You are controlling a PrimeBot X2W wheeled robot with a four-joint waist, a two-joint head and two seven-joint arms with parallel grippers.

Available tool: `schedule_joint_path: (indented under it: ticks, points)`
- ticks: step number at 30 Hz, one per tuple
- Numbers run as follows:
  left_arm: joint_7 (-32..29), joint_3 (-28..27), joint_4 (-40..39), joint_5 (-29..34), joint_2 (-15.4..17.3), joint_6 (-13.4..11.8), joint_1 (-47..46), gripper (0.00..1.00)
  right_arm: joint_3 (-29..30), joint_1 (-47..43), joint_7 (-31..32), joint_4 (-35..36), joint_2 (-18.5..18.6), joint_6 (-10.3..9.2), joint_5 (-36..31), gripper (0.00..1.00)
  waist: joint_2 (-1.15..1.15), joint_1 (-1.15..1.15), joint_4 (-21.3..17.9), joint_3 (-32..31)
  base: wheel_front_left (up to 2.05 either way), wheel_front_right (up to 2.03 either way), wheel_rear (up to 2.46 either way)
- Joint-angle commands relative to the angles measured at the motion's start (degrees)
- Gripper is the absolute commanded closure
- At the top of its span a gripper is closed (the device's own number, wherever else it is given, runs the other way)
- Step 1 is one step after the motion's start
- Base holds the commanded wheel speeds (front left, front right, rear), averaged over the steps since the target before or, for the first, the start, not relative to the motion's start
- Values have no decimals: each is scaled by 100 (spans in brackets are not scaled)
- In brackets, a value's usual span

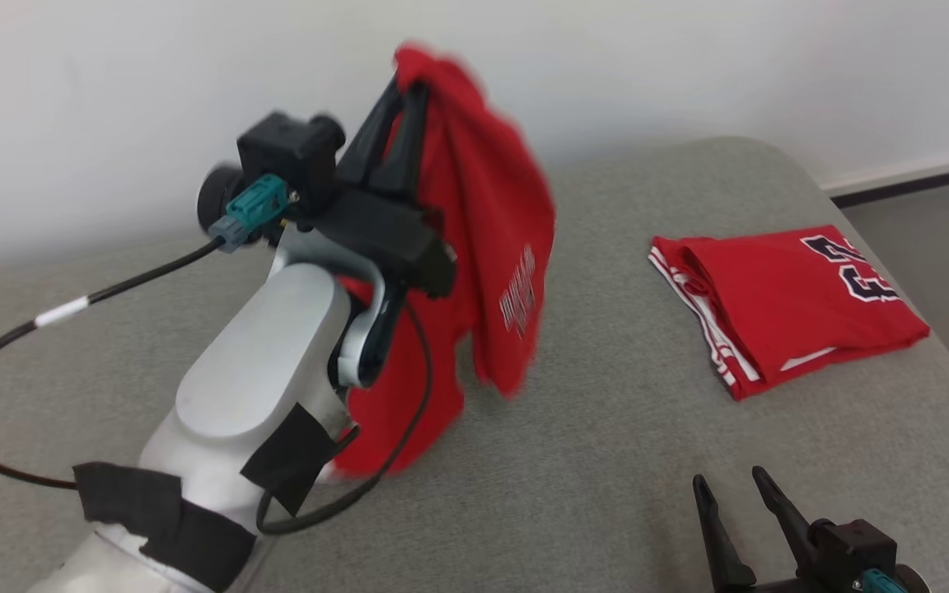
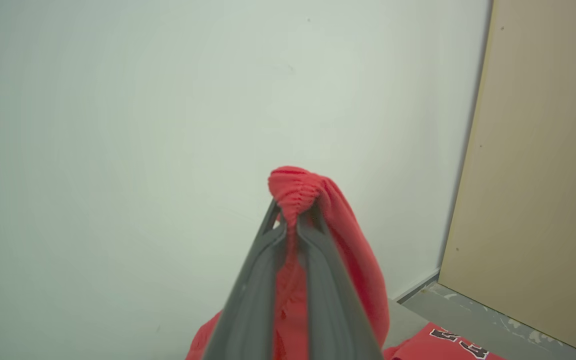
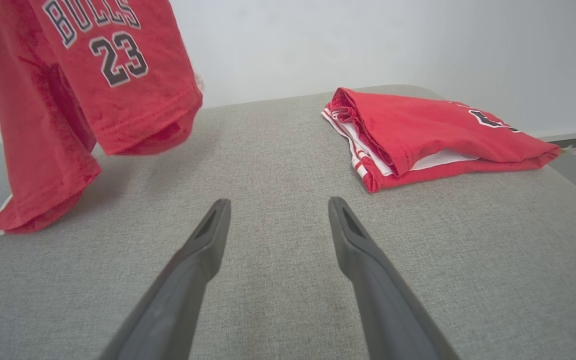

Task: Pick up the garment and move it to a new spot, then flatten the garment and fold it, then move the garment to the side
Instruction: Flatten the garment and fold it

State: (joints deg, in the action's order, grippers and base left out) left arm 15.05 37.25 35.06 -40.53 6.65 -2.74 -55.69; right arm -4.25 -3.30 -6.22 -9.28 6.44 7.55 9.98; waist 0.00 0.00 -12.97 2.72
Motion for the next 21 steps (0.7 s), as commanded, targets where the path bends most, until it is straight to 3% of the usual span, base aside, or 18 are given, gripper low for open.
schedule_joint_path:
  ticks: [1, 9, 14, 18, 19, 20, 21]
  points:
    - [12, -121, -301, 181, -24, -46, 107, 100, 12, -37, -9, 13, -15, -10, -24, 0, 0, 0, 188, -107, 0, 0, 0]
    - [16, -479, -1525, 385, 57, -373, 1856, 100, 28, -154, 11, 36, -56, -10, 9, 0, 0, 0, 694, -224, 0, 0, 0]
    - [18, -783, -1371, 226, 273, -489, 3594, 100, -15, -162, 15, 32, -67, -11, 25, 0, 0, 0, 904, -222, 0, 0, 0]
    - [17, -877, -994, 255, 259, -372, 4425, 100, -13, -154, 38, 40, -32, -11, 20, 0, 0, 0, 1019, -236, 0, 0, 0]
    - [17, -841, -883, 237, 248, -331, 4510, 69, -19, -149, 57, 45, -29, -11, 15, 0, 0, 0, 1034, -244, 0, 0, 0]
    - [17, -817, -792, 222, 234, -292, 4534, 0, -12, -146, 53, 53, -25, -11, 14, 0, 0, 0, 1048, -252, 0, 0, 0]
    - [0, -795, -704, 184, 209, -251, 4568, 0, 7, -150, 62, 62, -15, -11, 12, 0, 0, 0, 1064, -263, 0, 0, 0]
